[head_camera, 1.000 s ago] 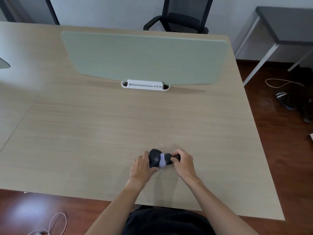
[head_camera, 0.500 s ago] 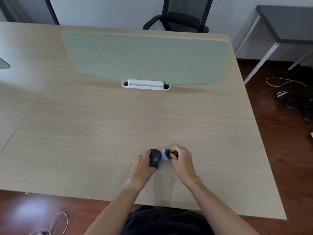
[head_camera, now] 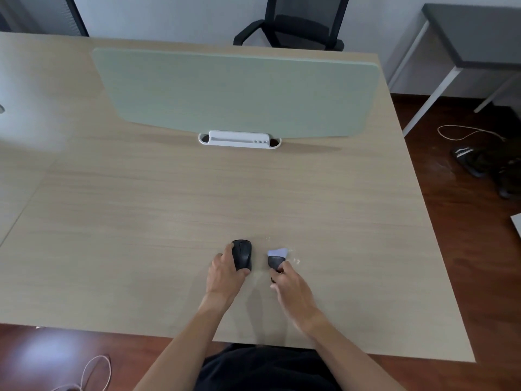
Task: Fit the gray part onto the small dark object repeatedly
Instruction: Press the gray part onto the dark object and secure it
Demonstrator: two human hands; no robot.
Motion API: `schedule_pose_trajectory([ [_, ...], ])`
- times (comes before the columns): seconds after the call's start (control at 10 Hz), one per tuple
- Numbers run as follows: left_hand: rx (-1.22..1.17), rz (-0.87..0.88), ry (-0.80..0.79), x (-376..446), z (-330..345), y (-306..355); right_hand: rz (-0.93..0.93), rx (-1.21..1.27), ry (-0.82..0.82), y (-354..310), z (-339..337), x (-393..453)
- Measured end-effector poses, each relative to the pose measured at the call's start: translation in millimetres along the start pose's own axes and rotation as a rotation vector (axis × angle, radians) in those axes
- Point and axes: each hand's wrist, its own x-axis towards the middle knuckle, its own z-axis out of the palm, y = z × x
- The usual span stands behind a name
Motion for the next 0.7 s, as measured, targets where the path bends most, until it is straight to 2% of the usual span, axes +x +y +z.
schedule_pose_trajectory([
  [0.5,-0.015,0.06,-0.047,3,3,-1,0.08,-0.041,-0.025,-1,14,11],
  [0.6,-0.016,0.089,-0.038,3,5,-2,0.081,0.018,-0.007,-10,4,8],
  [0.7,-0.055,0.094,0.043,6,2,-6,0.057,0.119,0.117,-26,-30,6],
])
